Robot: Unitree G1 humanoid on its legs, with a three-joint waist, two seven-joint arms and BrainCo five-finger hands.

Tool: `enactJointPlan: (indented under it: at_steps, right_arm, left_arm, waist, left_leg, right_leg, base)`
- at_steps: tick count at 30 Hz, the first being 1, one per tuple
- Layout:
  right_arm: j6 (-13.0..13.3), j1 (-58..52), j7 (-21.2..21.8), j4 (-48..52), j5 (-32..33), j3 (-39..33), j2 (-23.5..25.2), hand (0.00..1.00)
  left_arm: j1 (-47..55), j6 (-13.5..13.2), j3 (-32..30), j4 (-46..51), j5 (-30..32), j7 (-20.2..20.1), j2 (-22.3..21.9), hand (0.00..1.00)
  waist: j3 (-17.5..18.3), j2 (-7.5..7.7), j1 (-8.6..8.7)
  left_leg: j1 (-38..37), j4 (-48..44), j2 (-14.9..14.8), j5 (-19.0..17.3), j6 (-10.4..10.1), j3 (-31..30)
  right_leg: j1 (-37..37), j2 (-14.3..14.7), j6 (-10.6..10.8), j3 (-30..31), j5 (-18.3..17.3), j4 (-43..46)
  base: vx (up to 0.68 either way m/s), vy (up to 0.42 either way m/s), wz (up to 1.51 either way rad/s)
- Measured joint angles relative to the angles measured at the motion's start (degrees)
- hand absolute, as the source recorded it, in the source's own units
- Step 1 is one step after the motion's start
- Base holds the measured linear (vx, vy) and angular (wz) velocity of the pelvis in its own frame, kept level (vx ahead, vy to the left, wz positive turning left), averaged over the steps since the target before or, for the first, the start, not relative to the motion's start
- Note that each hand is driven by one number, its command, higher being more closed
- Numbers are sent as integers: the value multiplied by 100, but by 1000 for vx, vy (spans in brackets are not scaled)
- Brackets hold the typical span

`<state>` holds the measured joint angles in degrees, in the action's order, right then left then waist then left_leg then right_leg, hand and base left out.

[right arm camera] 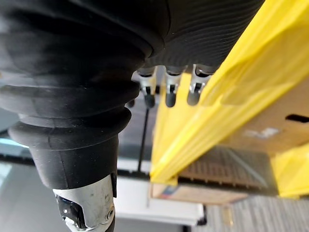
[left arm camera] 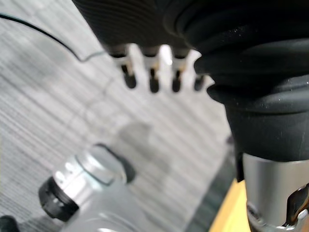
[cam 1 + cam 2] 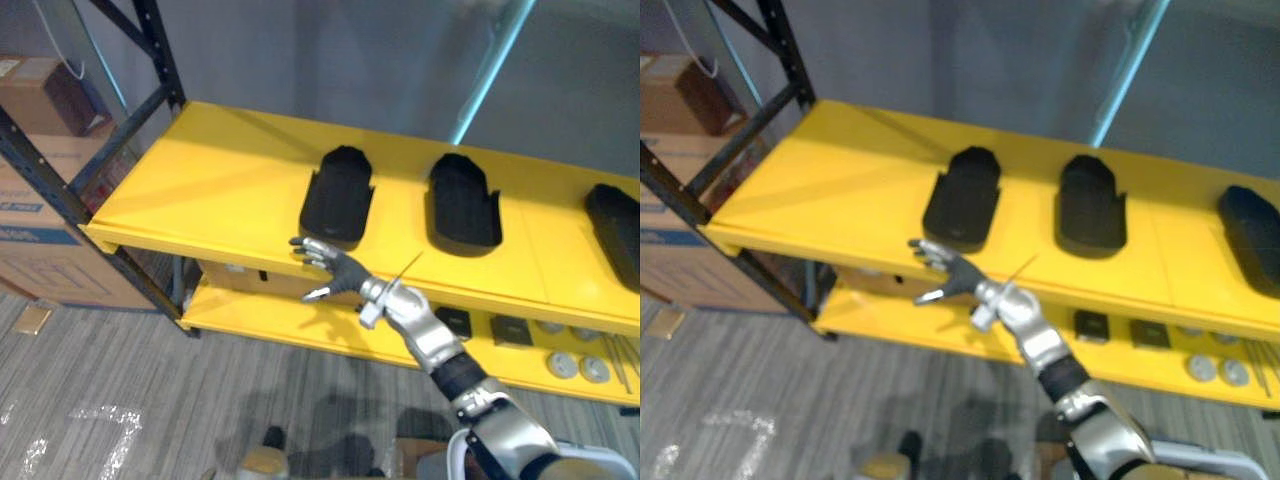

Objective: Walk over and take plastic housings, then place them on the shelf

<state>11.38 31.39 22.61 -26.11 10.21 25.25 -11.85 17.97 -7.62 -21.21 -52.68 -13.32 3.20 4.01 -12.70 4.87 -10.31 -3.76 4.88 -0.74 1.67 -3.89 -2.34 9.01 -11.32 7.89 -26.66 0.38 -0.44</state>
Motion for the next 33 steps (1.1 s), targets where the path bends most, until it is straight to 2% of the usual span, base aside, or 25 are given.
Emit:
enactJointPlan:
  at_steps: [6, 8, 14, 30, 33]
  right_arm:
    - [7, 122, -153, -279, -271, -51, -17, 0]
    - [51, 183, -351, -471, -536, -128, -18, 0]
    - [240, 353, -744, -607, -657, -269, -35, 0]
    - [241, 484, -763, -824, -672, -479, -114, 0]
    - [246, 563, -826, -920, -894, -486, -128, 0]
  left_arm:
    - [1, 24, 16, 16, -3, 4, 2, 0]
    - [1, 24, 122, 49, -6, 6, 24, 0]
    - [1, 26, 184, 88, -9, 0, 23, 0]
    - [1, 61, 217, 98, -11, -51, 18, 0]
    - [1, 62, 218, 100, -12, -88, 18, 0]
  waist:
    - [-62, 7, -39]
    - [-70, 2, -48]
    - [-166, -19, -105]
    - [-179, -40, -130]
    - [-182, -44, -131]
  left_leg:
    - [15, -5, 40, 10, 8, -12]
    - [16, -22, 42, 10, 8, -10]
    - [13, -21, 49, 13, 13, 8]
    - [15, 3, 89, 17, 19, 10]
    - [10, 4, 88, 17, 19, 19]
  right_leg:
    - [3, -43, 22, -10, 12, -1]
    - [3, -70, 46, -8, 28, -1]
    - [-5, -80, 54, 7, 38, -1]
    - [-3, -87, 51, 6, 37, -20]
    - [-1, -87, 51, 8, 37, -21]
  base:
    - [5, 0, 3]
    - [0, 0, 0]
    - [0, 0, 0]
    - [0, 0, 0]
    - [0, 0, 0]
